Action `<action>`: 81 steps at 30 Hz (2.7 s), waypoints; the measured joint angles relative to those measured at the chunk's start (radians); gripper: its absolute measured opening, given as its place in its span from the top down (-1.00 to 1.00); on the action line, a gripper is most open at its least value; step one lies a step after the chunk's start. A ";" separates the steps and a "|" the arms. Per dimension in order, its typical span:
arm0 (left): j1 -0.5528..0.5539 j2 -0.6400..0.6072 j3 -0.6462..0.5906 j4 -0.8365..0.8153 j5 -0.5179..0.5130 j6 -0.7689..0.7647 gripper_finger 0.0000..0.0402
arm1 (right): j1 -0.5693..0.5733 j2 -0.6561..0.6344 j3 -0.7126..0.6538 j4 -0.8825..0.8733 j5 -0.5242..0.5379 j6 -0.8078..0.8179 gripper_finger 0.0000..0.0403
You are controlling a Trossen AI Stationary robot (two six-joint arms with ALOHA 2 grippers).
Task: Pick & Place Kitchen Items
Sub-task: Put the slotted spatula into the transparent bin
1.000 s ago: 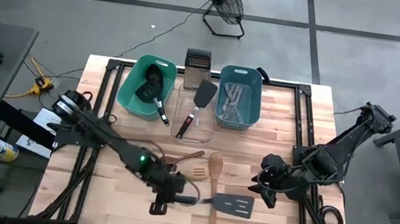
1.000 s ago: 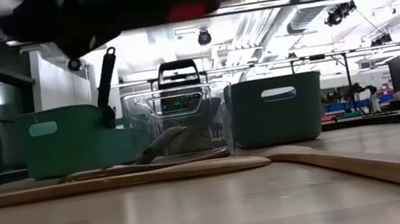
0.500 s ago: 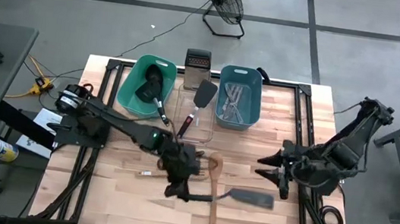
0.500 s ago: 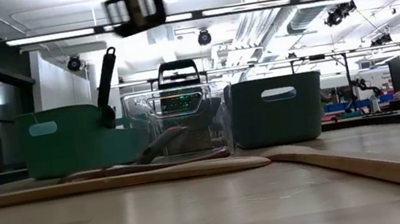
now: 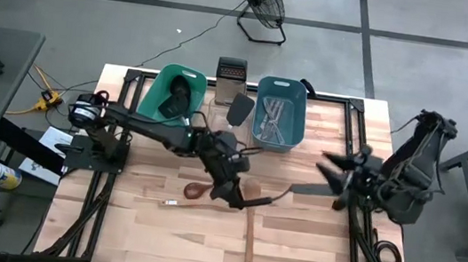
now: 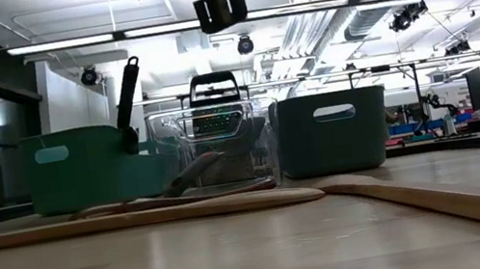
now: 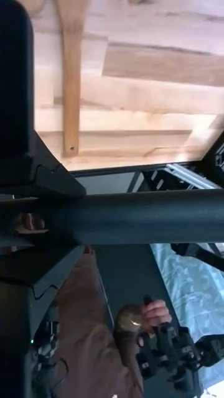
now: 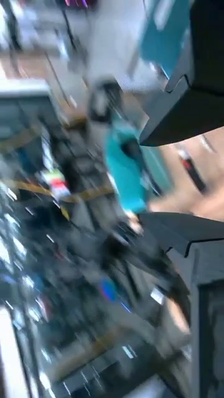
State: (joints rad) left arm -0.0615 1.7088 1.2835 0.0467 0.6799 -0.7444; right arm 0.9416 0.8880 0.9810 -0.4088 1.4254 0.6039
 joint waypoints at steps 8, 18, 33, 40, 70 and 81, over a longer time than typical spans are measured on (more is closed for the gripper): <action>0.136 -0.011 0.000 0.033 0.058 0.031 0.52 | -0.001 -0.079 0.000 0.159 0.146 -0.234 0.13; 0.360 -0.012 0.000 0.251 0.161 0.012 0.52 | -0.008 -0.132 0.000 0.265 0.144 -0.392 0.13; 0.447 -0.012 0.000 0.754 0.337 -0.199 0.52 | -0.294 -0.004 0.000 0.291 -0.205 -0.336 0.13; 0.447 -0.012 0.000 0.773 0.360 -0.200 0.52 | -0.546 0.080 0.000 0.488 -0.547 -0.399 -0.04; 0.447 -0.012 0.000 0.824 0.489 -0.206 0.52 | -0.907 0.359 0.000 0.961 -1.197 -0.397 -0.17; 0.448 -0.012 0.000 0.827 0.496 -0.228 0.52 | -0.934 0.358 0.000 0.961 -1.258 -0.395 0.59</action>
State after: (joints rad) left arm 0.3861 1.6970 1.2839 0.8739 1.1756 -0.9721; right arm 0.0074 1.2461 0.9813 0.5522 0.1669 0.2093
